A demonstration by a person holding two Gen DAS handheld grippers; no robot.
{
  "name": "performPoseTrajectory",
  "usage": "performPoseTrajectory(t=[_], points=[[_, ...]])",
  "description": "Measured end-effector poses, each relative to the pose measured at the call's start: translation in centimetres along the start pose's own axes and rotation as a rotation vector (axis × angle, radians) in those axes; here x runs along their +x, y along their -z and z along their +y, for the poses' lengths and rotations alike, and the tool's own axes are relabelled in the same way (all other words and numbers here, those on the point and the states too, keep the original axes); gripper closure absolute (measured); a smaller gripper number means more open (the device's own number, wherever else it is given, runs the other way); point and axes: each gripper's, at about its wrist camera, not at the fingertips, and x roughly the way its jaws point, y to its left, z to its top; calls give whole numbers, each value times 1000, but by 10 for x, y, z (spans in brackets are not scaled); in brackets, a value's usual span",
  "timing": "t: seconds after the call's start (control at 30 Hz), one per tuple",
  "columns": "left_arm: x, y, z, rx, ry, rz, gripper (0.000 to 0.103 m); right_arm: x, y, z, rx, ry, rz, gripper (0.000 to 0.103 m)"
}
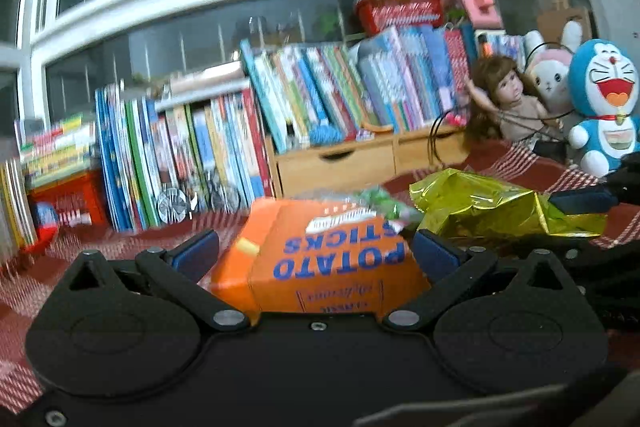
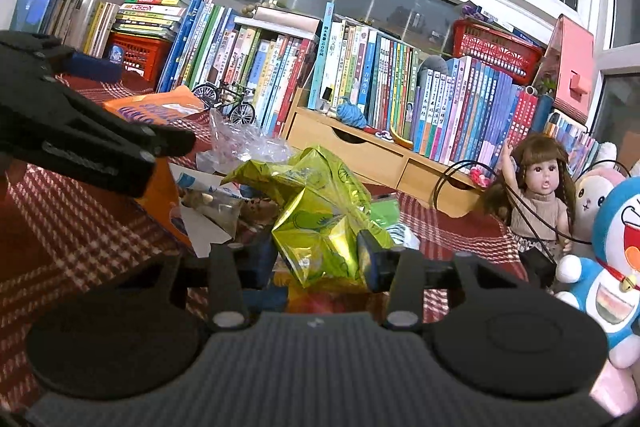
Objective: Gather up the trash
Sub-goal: 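Grasp the orange POTATO STICKS box with the left tool while the right grasps the yellow-green foil bag, then lift the box and foil bag off the table with both tools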
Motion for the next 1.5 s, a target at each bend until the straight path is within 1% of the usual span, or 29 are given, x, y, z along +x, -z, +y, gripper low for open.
performPoseTrajectory(t=[0.07,0.1,0.3,0.43,0.5,0.57,0.6,0.67,0.73,0.77,0.8,0.9,0.97,1.07,1.13,1.2,1.23,1.3,1.33,1.37,1.4,1.43,1.47,1.5], points=[[5,0,7,-59,12,24,0,-1,1,1,3,-5,1,54],[6,0,8,-70,1,22,0,-1,1,2,3,-8,2,53],[5,4,11,-47,15,18,0,-2,4,4,11,-28,12,53],[1,7,10,-49,10,7,0,-2,6,5,23,-35,15,53],[-4,9,13,-75,15,-4,6,-4,7,7,23,-37,14,53],[-12,10,14,-82,29,-24,22,-6,8,7,27,-40,11,53],[-17,10,14,-77,37,-33,26,-7,8,8,29,-42,10,53],[-29,13,11,-46,46,-49,43,-9,8,9,30,-44,6,53],[-41,16,9,-14,48,-58,52,-12,8,10,34,-49,3,53],[-46,18,8,-9,54,-57,55,-13,8,10,36,-52,1,53],[-53,21,10,-15,57,-51,54,-15,7,11,35,-55,0,53],[-67,30,20,-74,39,-23,50,-18,6,16,22,-58,-7,53],[-75,36,31,-128,8,6,35,-19,5,18,17,-60,-10,53],[-77,44,49,-216,-34,74,19,-20,4,20,17,-60,-12,53],[-74,50,61,-303,-47,119,15,-21,3,21,22,-62,-12,53],[-67,55,71,-405,-24,164,16,-21,2,22,26,-65,-11,53],[-62,57,76,-455,-9,179,18,-22,2,23,26,-67,-9,53],[-55,61,83,-553,27,195,33,-23,1,25,28,-70,-7,53],[-52,63,85,-595,38,203,57,-24,1,26,30,-72,-6,53],[-49,64,87,-621,41,213,69,-25,1,27,31,-73,-4,53],[-48,65,88,-631,40,219,75,-26,2,28,32,-74,-2,53],[-49,64,88,-627,41,215,85,-27,2,29,33,-76,0,53],[-50,63,88,-614,41,209,93,-28,1,30,32,-76,2,54],[-52,61,87,-592,40,205,93,-30,1,31,29,-72,2,54]])
